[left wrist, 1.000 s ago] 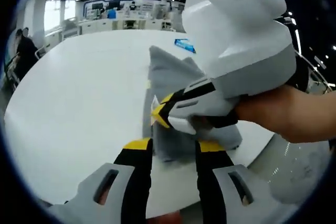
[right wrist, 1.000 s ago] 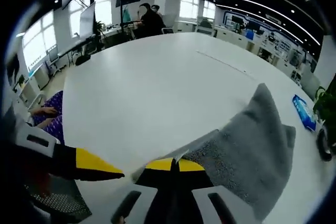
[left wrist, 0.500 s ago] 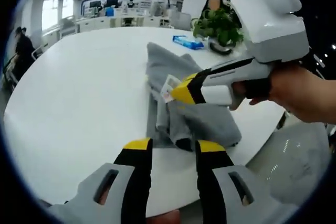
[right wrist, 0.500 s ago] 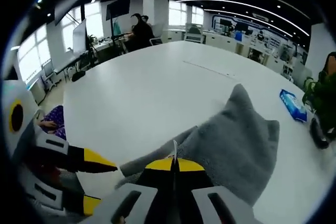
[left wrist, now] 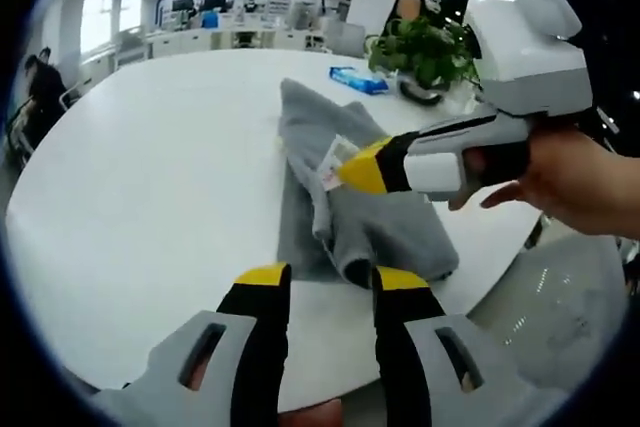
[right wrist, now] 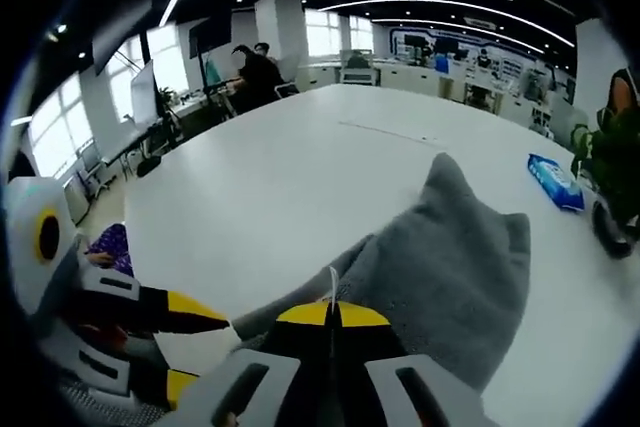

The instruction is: Open the folded towel by lifting each exposed corner and separating the folded layers until the towel lies flat within the target outline without major curled edges

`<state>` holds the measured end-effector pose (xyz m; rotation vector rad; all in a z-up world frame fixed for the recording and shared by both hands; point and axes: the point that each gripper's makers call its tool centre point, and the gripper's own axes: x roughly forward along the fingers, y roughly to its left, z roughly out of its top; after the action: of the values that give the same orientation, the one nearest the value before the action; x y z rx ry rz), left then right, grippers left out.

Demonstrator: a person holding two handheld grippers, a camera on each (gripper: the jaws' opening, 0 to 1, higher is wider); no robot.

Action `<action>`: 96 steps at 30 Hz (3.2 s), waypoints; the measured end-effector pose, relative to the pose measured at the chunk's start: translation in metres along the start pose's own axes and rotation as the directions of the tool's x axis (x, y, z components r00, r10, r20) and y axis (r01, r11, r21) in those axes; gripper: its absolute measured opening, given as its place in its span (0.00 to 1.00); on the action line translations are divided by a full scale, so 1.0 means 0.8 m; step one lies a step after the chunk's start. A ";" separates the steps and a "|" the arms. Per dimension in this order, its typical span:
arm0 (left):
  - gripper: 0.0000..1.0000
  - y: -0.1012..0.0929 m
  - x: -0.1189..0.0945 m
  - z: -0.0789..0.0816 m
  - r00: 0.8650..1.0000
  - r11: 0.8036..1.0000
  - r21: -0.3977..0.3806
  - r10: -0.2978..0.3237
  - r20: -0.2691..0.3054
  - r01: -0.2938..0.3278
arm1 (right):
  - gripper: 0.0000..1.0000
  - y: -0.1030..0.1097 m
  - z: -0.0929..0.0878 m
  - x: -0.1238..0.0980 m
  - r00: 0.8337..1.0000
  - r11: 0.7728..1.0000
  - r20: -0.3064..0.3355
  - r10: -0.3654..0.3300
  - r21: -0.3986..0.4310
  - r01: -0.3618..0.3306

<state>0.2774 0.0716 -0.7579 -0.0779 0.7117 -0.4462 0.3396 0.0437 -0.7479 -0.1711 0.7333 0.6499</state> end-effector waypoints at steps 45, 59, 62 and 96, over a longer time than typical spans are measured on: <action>0.31 -0.008 0.004 -0.010 0.999 0.999 -0.032 -0.036 -0.038 0.035 | 0.00 0.007 -0.024 0.028 0.992 0.995 -0.114 -0.049 -0.092 0.039; 0.31 -0.012 0.005 -0.012 0.997 0.999 -0.003 -0.049 -0.059 0.048 | 0.00 -0.070 -0.004 -0.049 0.991 0.991 0.041 -0.127 0.054 0.124; 0.31 -0.013 0.003 -0.010 0.997 0.999 0.001 -0.049 -0.052 0.049 | 0.00 -0.087 -0.004 -0.068 0.986 0.987 0.085 -0.141 0.094 0.133; 0.31 -0.013 0.002 -0.017 0.997 0.998 -0.028 -0.052 -0.061 0.050 | 0.00 -0.213 -0.078 -0.182 0.924 0.889 0.092 -0.370 0.324 0.324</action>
<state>0.2661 0.0626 -0.7671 -0.1078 0.7774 -0.4898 0.3265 -0.1854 -0.7096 0.0319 0.6255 0.1973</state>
